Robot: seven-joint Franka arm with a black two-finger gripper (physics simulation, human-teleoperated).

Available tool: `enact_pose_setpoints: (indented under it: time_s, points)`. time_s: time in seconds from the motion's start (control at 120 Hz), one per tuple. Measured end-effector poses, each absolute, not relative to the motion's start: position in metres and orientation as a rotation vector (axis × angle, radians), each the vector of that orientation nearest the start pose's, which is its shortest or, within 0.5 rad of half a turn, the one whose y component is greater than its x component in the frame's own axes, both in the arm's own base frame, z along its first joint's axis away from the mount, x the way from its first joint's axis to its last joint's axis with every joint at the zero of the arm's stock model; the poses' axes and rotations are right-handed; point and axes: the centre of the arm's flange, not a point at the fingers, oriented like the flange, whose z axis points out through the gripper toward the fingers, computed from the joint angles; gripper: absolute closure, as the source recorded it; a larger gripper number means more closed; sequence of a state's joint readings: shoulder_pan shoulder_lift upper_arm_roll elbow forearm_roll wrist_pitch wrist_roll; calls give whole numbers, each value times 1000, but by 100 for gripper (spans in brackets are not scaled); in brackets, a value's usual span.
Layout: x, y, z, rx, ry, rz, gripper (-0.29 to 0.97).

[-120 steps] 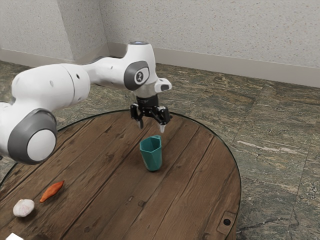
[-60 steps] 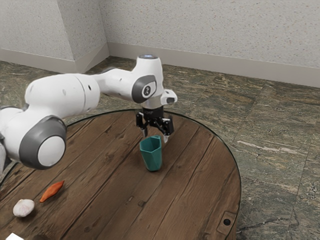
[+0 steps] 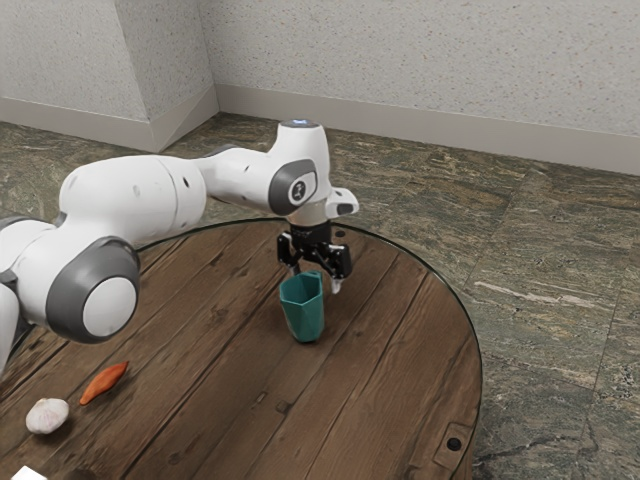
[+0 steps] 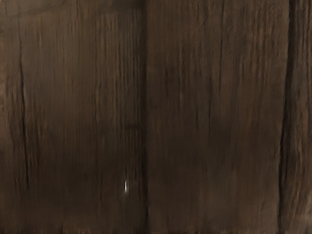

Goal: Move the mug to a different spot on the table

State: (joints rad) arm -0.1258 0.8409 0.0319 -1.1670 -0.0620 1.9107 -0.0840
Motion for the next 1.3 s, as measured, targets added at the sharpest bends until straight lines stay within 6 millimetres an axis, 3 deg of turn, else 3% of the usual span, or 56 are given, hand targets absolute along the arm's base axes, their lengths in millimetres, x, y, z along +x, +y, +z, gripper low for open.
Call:
enact_pose_setpoints:
  time_s: [0.208,0.408,0.467,0.575,0.75,0.908,1.058,1.133,1.3]
  points:
    - [744,-81,276,-3165,-19,192,11]
    - [742,-78,273,-3184,-47,220,48]
    - [740,-74,274,-3190,-65,248,54]
    - [734,-70,277,-3195,-82,339,59]
    - [716,-32,291,-3233,-198,637,65]
    - [694,-4,291,-3178,-277,916,70]
    - [665,2,284,-3086,-302,1100,75]
    - [651,9,270,-3051,-330,1178,77]
    - [647,19,257,-3030,-366,1193,78]
